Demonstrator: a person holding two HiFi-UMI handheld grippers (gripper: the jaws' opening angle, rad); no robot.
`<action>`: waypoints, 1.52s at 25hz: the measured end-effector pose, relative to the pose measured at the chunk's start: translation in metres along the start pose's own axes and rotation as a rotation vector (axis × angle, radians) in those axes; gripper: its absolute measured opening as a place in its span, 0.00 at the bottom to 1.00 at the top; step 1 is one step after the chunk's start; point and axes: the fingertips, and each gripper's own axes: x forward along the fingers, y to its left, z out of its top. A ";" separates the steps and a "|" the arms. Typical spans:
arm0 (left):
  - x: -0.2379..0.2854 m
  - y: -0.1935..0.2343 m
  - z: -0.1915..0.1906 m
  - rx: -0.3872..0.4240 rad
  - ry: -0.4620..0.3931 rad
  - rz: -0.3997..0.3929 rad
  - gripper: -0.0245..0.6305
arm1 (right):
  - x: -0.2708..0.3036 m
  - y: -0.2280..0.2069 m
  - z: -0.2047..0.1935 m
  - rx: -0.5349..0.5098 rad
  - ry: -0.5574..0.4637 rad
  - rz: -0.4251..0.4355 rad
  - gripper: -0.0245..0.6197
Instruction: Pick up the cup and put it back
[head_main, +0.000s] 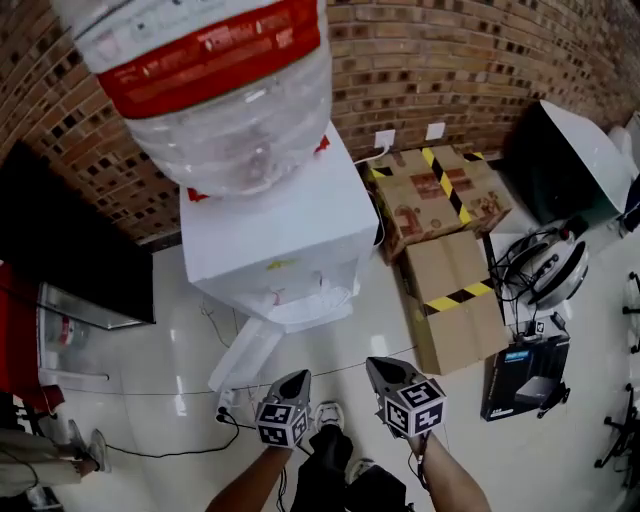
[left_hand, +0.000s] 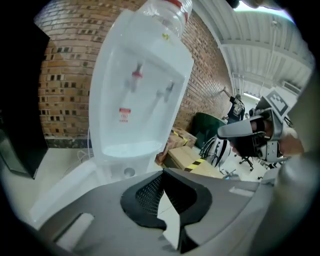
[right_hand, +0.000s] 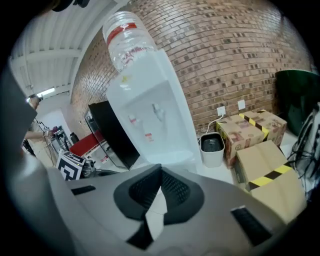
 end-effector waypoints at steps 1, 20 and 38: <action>-0.024 -0.015 0.014 -0.016 -0.001 0.007 0.04 | -0.019 0.014 0.013 0.003 0.000 0.003 0.05; -0.363 -0.175 0.154 -0.058 -0.214 0.116 0.04 | -0.301 0.217 0.134 -0.136 -0.187 0.051 0.05; -0.544 -0.182 0.065 -0.007 -0.240 -0.040 0.04 | -0.394 0.411 0.000 -0.077 -0.245 -0.045 0.05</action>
